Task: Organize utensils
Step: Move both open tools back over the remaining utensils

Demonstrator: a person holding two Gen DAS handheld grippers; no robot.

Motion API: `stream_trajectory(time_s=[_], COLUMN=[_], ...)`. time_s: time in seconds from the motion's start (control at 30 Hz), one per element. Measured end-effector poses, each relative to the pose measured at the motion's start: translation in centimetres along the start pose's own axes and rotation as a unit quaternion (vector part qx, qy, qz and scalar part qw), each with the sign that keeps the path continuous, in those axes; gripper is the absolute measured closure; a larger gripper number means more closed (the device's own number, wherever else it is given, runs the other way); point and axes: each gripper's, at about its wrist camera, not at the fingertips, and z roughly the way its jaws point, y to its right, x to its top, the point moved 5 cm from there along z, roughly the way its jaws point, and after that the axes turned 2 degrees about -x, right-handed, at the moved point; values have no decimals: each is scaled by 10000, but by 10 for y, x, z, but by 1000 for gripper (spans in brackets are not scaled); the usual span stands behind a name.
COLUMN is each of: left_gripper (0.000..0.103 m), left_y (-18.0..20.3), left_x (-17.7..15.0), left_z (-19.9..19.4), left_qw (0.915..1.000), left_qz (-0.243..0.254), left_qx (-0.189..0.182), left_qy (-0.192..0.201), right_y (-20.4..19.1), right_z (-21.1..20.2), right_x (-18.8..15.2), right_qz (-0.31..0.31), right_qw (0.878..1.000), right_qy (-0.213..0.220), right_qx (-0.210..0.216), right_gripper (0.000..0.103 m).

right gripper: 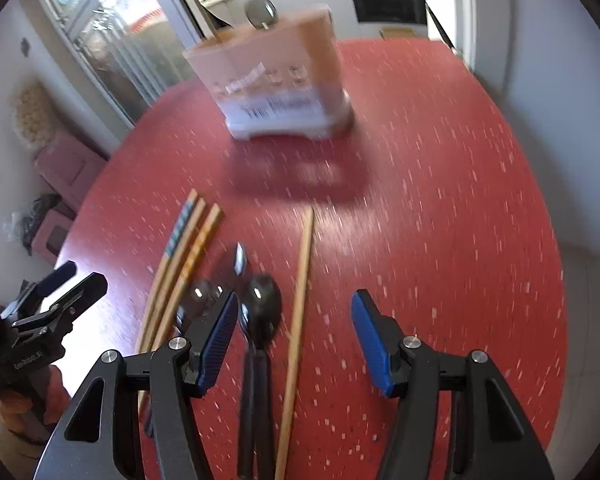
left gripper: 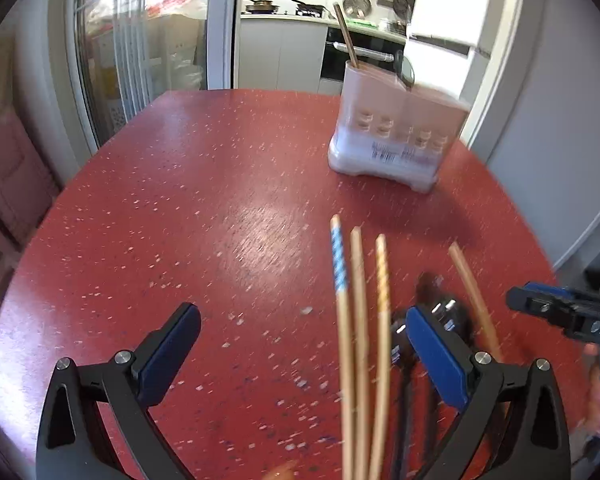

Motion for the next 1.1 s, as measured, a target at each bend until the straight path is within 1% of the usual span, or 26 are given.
stream_trajectory(time_s=[0.1, 0.23, 0.33, 0.4, 0.47, 0.6, 0.83, 1.1], left_gripper=[0, 0, 0, 0, 0, 0, 0, 0], left_y=[-5, -13, -12, -9, -7, -9, -12, -7], left_x=[-9, -14, -14, -12, -9, -6, -6, -7], left_z=[16, 33, 39, 43, 47, 56, 59, 68], left_qw=[9991, 9980, 9975, 9975, 9976, 9967, 9967, 9962], left_qz=[144, 106, 188, 224, 249, 270, 148, 243], left_qx=[320, 319, 330, 232, 230, 363, 290, 330], left_qy=[-239, -527, -597, -624, -607, -675, -750, -764], right_y=[4, 6, 7, 6, 6, 4, 2, -1], right_z=[7, 8, 7, 9, 11, 17, 20, 27], right_x=[-13, -20, -19, -18, -17, -16, -17, -16], right_qz=[168, 198, 156, 143, 140, 81, -15, -147], right_qw=[9997, 9993, 9990, 9987, 9983, 9974, 9967, 9946], right_qy=[-154, -248, -245, -270, -309, -402, -466, -540], right_qx=[-66, -216, -350, -412, -477, -585, -669, -872], right_gripper=[40, 40, 40, 40, 40, 40, 40, 40])
